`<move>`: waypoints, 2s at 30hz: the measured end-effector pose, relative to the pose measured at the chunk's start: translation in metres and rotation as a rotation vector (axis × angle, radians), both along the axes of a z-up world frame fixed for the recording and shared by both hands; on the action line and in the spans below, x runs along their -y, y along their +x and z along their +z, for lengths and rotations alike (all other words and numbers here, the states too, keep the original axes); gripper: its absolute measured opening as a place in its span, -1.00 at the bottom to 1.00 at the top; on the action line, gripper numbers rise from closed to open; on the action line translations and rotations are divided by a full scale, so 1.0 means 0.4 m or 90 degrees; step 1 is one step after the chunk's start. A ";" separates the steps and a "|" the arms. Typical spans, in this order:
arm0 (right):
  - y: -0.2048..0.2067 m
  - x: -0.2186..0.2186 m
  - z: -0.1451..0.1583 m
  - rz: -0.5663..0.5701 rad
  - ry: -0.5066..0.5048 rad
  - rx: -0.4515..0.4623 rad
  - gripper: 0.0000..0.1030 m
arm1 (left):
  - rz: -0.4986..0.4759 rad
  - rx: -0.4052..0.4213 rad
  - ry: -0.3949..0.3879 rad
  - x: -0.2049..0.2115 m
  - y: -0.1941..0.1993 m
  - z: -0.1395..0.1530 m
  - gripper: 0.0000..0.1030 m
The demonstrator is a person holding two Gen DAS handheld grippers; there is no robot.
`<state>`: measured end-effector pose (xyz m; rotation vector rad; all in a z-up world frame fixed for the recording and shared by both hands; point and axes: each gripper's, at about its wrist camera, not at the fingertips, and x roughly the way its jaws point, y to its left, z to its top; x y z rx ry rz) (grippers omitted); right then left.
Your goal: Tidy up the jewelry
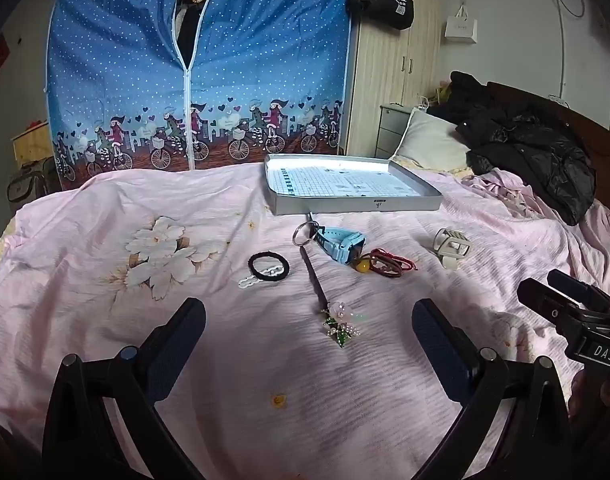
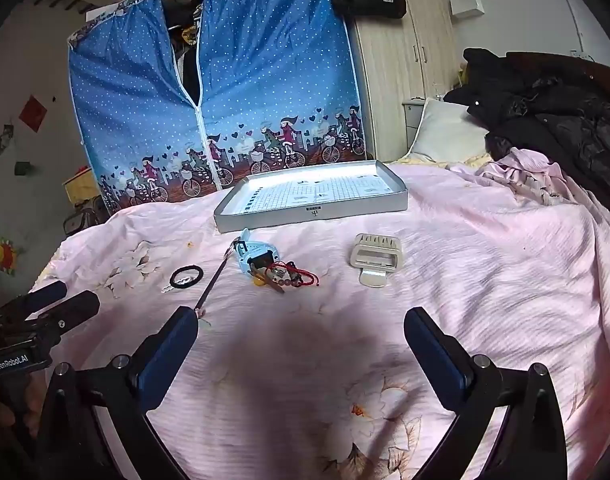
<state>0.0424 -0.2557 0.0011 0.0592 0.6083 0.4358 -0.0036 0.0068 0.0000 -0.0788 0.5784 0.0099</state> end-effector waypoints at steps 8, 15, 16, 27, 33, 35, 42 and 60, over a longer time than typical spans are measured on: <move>0.005 0.001 -0.002 0.000 -0.002 0.000 1.00 | -0.004 -0.009 0.001 -0.007 -0.008 -0.006 0.96; -0.001 0.001 0.001 0.000 -0.002 0.001 1.00 | 0.021 -0.009 -0.006 0.001 0.003 0.006 0.96; -0.001 0.002 0.001 0.000 -0.003 0.001 1.00 | 0.022 -0.009 -0.007 0.001 0.003 0.006 0.96; -0.002 0.000 0.005 0.000 -0.002 0.002 1.00 | 0.022 -0.010 -0.005 0.001 0.006 0.003 0.96; -0.003 0.001 0.006 -0.003 0.001 0.003 1.00 | 0.021 -0.011 -0.003 0.002 0.006 0.003 0.96; -0.002 0.003 0.007 -0.004 0.005 0.005 1.00 | 0.021 -0.011 -0.002 0.003 0.006 0.003 0.96; -0.005 0.006 0.009 -0.007 0.007 0.009 1.00 | 0.021 -0.009 0.000 0.001 0.007 0.001 0.96; -0.004 0.009 0.008 -0.007 0.010 0.010 1.00 | 0.020 -0.010 0.000 0.004 0.005 0.005 0.96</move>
